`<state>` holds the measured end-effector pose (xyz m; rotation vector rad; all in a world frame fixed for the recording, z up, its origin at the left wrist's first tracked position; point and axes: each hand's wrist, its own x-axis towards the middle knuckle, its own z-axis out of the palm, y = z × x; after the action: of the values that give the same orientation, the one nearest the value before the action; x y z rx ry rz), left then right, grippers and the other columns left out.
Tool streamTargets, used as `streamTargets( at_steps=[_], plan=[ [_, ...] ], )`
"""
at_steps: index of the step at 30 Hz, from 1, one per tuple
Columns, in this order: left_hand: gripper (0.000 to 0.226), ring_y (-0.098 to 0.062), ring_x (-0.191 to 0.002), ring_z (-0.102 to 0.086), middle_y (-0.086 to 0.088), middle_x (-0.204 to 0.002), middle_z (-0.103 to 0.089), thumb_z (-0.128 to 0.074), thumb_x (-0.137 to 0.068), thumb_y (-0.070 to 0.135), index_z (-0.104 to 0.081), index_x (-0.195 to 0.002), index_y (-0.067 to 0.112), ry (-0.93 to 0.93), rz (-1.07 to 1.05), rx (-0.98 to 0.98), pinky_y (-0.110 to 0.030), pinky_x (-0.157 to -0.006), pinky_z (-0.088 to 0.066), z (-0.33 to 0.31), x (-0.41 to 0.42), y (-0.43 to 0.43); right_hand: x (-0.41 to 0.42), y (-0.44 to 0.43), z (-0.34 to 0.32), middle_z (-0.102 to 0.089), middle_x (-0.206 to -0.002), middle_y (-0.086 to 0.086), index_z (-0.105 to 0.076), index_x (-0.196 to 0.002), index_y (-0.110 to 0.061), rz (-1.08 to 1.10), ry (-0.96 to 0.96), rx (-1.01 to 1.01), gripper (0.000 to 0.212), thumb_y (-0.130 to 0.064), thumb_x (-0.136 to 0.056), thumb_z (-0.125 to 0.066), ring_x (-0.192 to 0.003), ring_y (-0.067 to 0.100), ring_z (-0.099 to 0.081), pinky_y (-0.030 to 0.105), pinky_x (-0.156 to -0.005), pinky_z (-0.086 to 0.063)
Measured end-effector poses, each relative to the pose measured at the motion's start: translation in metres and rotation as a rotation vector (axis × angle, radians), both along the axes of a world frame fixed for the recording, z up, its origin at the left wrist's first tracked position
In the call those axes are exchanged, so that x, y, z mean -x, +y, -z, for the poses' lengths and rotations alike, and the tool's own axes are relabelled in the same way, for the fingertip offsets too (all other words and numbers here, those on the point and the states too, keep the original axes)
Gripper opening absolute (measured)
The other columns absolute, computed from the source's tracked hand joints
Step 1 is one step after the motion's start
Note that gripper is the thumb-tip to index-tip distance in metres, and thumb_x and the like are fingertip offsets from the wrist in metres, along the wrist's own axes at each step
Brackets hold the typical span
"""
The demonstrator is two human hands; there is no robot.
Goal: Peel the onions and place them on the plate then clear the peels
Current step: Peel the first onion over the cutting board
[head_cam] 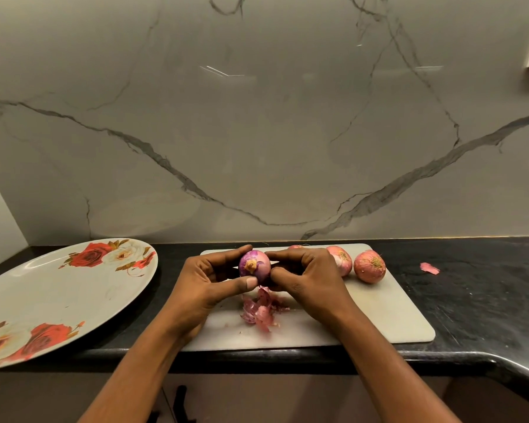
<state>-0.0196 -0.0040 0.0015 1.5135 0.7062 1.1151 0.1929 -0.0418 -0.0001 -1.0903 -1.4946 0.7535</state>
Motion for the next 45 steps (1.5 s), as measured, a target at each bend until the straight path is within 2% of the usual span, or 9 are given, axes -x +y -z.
streamTargets(
  at_steps=[2, 4, 7, 17, 23, 30, 35, 40, 45],
  plan=[
    [0.059, -0.025, -0.116, -0.074, -0.009, -0.122, -0.078, -0.084, -0.073, 0.0, -0.072, -0.13, 0.012, 0.004, -0.006, -0.003, -0.033, -0.093, -0.062, -0.0001, 0.0002, 0.0, 0.0003, 0.0002, -0.0003, -0.082, -0.102, -0.003, -0.08, -0.121, -0.017, -0.008, 0.017, 0.004, 0.03, -0.009, -0.092, -0.076, -0.091, 0.016, -0.08, 0.036, -0.083, -0.066],
    [0.059, -0.027, -0.116, -0.074, -0.01, -0.122, -0.078, -0.084, -0.073, -0.001, -0.072, -0.13, 0.012, 0.007, -0.013, -0.001, -0.036, -0.094, -0.062, -0.0002, -0.0001, 0.0, 0.0012, -0.0008, -0.0014, -0.082, -0.102, -0.003, -0.079, -0.122, -0.018, -0.026, 0.048, 0.025, 0.031, -0.019, -0.091, -0.081, -0.091, 0.017, -0.08, 0.037, -0.084, -0.066],
    [0.058, -0.027, -0.114, -0.075, -0.011, -0.12, -0.078, -0.082, -0.075, -0.006, -0.072, -0.129, 0.01, 0.008, -0.012, -0.004, -0.034, -0.09, -0.063, -0.0003, -0.0008, -0.0004, 0.0019, -0.0028, -0.0024, -0.083, -0.101, -0.002, -0.078, -0.123, -0.02, -0.04, 0.05, 0.043, 0.036, -0.028, -0.089, -0.084, -0.093, 0.016, -0.08, 0.04, -0.086, -0.066],
    [0.059, -0.025, -0.115, -0.075, -0.008, -0.12, -0.078, -0.083, -0.074, -0.005, -0.072, -0.129, 0.011, 0.042, -0.01, -0.011, -0.033, -0.09, -0.063, -0.0008, -0.0003, -0.0008, -0.0006, 0.0003, -0.0009, -0.083, -0.101, -0.002, -0.08, -0.12, -0.02, -0.043, 0.02, 0.064, 0.03, -0.021, -0.09, -0.083, -0.095, 0.017, -0.08, 0.044, -0.087, -0.066],
    [0.059, -0.025, -0.113, -0.075, -0.009, -0.119, -0.079, -0.084, -0.071, -0.002, -0.073, -0.127, 0.012, 0.01, -0.009, 0.0, -0.029, -0.088, -0.062, -0.002, -0.0003, -0.0005, -0.0015, 0.0016, -0.001, -0.083, -0.1, -0.001, -0.08, -0.119, -0.016, -0.029, 0.023, 0.034, 0.028, -0.01, -0.092, -0.077, -0.092, 0.018, -0.08, 0.039, -0.085, -0.066],
    [0.06, -0.03, -0.113, -0.075, -0.011, -0.119, -0.078, -0.083, -0.073, -0.01, -0.072, -0.13, 0.008, 0.017, -0.013, -0.005, -0.036, -0.092, -0.063, 0.0003, -0.0011, -0.0002, 0.0009, 0.0014, -0.0006, -0.083, -0.097, 0.002, -0.081, -0.117, -0.015, -0.011, 0.054, 0.072, 0.029, -0.027, -0.09, -0.083, -0.09, 0.019, -0.081, 0.044, -0.083, -0.067],
    [0.059, -0.029, -0.113, -0.075, -0.011, -0.118, -0.079, -0.083, -0.074, -0.013, -0.073, -0.129, 0.008, 0.042, -0.016, -0.014, -0.041, -0.094, -0.063, -0.0001, -0.0018, -0.0013, -0.0008, 0.0036, 0.0003, -0.082, -0.098, 0.002, -0.08, -0.118, -0.015, 0.004, 0.022, 0.088, 0.029, -0.021, -0.09, -0.082, -0.089, 0.019, -0.08, 0.045, -0.084, -0.067],
    [0.059, -0.027, -0.112, -0.075, -0.009, -0.118, -0.079, -0.083, -0.073, -0.011, -0.073, -0.128, 0.009, 0.047, -0.021, -0.016, -0.036, -0.091, -0.063, -0.001, -0.0024, -0.0016, -0.0009, 0.0038, 0.0011, -0.082, -0.099, -0.002, -0.081, -0.118, -0.018, 0.006, -0.007, 0.064, 0.028, -0.02, -0.09, -0.082, -0.091, 0.016, -0.08, 0.041, -0.083, -0.067],
    [0.06, -0.027, -0.115, -0.074, -0.012, -0.12, -0.078, -0.083, -0.073, -0.007, -0.072, -0.13, 0.008, 0.002, -0.002, 0.012, -0.03, -0.089, -0.062, -0.0008, 0.0002, -0.0008, -0.0008, 0.0051, 0.0028, -0.082, -0.101, -0.001, -0.081, -0.117, -0.017, 0.013, -0.002, 0.027, 0.03, -0.005, -0.093, -0.07, -0.093, 0.017, -0.08, 0.04, -0.085, -0.066]
  ],
)
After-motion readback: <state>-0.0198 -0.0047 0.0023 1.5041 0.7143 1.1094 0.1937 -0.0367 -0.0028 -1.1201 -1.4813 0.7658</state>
